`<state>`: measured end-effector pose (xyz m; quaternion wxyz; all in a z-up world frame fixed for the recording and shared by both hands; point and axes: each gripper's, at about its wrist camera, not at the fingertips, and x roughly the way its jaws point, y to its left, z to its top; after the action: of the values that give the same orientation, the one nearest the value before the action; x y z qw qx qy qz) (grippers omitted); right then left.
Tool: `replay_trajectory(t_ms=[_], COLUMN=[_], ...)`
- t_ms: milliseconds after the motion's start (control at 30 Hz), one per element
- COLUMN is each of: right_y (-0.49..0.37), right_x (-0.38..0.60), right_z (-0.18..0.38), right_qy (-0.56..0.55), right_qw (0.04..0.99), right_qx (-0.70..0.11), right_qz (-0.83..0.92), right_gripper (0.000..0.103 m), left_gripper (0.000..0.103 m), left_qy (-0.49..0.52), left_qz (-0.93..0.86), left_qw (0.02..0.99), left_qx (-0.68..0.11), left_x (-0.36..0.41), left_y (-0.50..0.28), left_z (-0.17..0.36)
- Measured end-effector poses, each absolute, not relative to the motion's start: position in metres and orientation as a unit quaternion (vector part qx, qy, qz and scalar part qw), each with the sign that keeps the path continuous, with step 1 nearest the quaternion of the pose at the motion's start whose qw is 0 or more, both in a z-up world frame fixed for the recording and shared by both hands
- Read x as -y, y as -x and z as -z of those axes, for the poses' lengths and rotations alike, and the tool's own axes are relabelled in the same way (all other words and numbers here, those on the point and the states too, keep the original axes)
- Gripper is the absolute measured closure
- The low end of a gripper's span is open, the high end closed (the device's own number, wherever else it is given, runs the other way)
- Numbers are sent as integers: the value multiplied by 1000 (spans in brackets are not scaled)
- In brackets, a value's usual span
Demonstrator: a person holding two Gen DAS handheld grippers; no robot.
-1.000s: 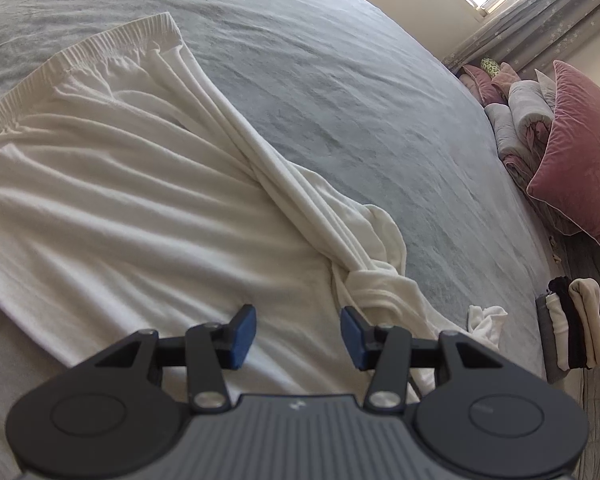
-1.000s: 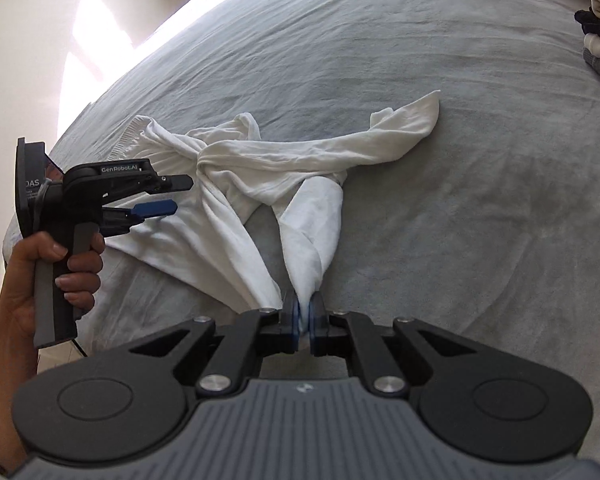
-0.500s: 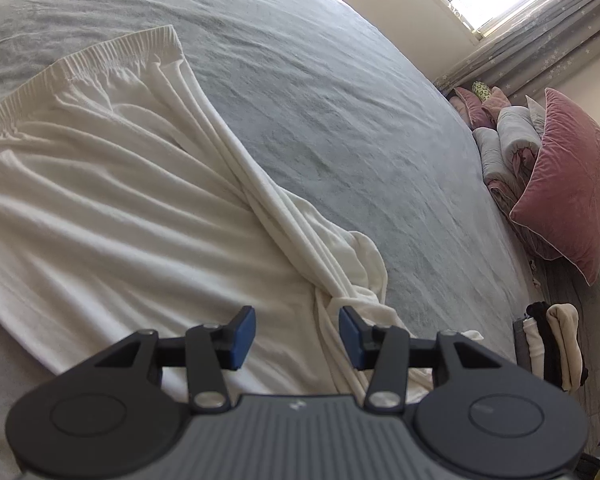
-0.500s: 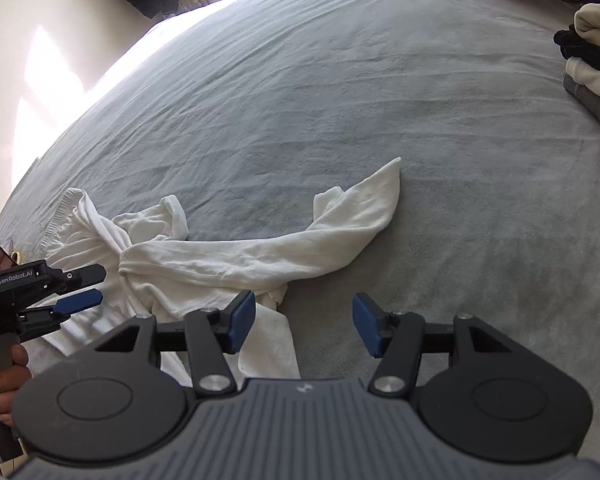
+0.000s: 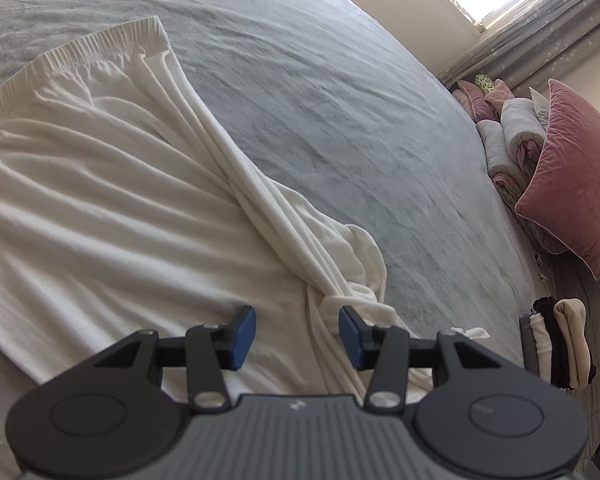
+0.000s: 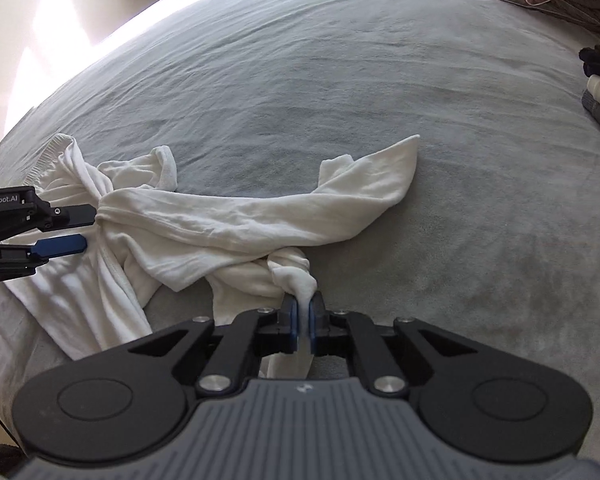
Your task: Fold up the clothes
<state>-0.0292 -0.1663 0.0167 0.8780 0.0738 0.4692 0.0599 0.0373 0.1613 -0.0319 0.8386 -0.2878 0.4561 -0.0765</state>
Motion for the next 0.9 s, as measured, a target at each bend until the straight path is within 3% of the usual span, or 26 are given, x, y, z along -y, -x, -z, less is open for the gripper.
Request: replay_trajectory(t_ms=[333,433,467,500,567,900], right_y=[79,76,74,72,65,-8], right_x=[238,241,242,242,239,203], right_z=[-28,-29,-30,-31,-33,-19], right_qy=[-98,-115,-120,-125,-124,-164], right_qw=[863,863,864,865,870,874], right_qx=[-495,-490,-488,-485,-476,-457], right_qz=[27,31,32,33,28,-13], right_gripper=[94,85,79,66,56,56], left_gripper=[57,57,57,57,57,57], left_qy=[298,300,301,301,300,320], left_qz=[76,77,77,77,77,75], left_qw=[836,836,836,836,836,833], left_qx=[-454,-452,-452,-452,-452,-444], left_x=[-158,-156,-155,-154,-153,-157], left_y=[-38,-39,-39,-39,-40,-45], left_z=[31,30,30,30,30,29])
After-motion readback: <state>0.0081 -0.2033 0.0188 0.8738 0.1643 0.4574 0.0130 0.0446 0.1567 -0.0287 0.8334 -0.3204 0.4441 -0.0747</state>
